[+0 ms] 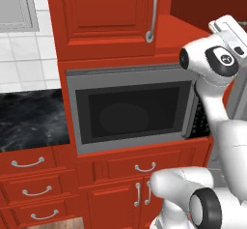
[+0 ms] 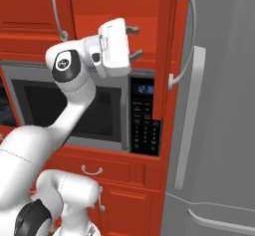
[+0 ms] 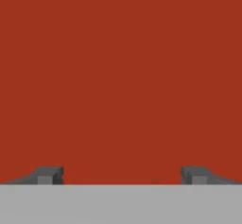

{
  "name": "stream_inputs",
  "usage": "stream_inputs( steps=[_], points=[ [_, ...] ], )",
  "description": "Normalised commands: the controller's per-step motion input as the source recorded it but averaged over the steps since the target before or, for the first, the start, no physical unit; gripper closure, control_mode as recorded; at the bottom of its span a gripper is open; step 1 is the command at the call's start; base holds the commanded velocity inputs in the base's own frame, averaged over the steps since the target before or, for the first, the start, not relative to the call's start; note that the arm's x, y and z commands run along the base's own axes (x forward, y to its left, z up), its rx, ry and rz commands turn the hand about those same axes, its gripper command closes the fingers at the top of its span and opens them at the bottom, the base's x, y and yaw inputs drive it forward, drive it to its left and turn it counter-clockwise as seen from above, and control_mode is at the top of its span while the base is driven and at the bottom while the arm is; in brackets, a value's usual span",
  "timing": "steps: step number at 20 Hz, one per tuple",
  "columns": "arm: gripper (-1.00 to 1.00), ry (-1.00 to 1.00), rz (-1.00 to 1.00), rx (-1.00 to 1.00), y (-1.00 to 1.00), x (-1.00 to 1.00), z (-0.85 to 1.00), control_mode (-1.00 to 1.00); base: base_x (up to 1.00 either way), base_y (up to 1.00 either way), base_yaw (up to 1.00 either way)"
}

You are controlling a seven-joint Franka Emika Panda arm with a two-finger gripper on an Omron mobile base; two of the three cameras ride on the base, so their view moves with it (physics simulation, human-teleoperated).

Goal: Open the cabinet. Pick the bowls from the counter and place them in the cabinet. Then close the cabinet.

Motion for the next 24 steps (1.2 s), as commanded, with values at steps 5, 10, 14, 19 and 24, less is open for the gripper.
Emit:
stream_inputs(
  steps=[5,10,14,19,24],
  points=[
    [-1.0,0.32,0.46,-0.02,0.6,-0.47,0.39,-1.0,0.0,0.0,0.0],
    [-1.0,0.53,0.45,0.0,0.56,-0.26,0.3,-1.0,0.0,0.0,0.0],
    [-1.0,0.39,0.33,0.0,0.67,-0.07,0.24,-1.0,0.0,0.0,0.0],
    [-1.0,0.15,0.25,0.0,0.78,0.0,0.0,-1.0,0.0,0.0,0.0],
    [-1.0,0.01,0.2,0.08,0.47,0.03,-0.21,-1.0,0.0,0.0,0.0]
  ],
)
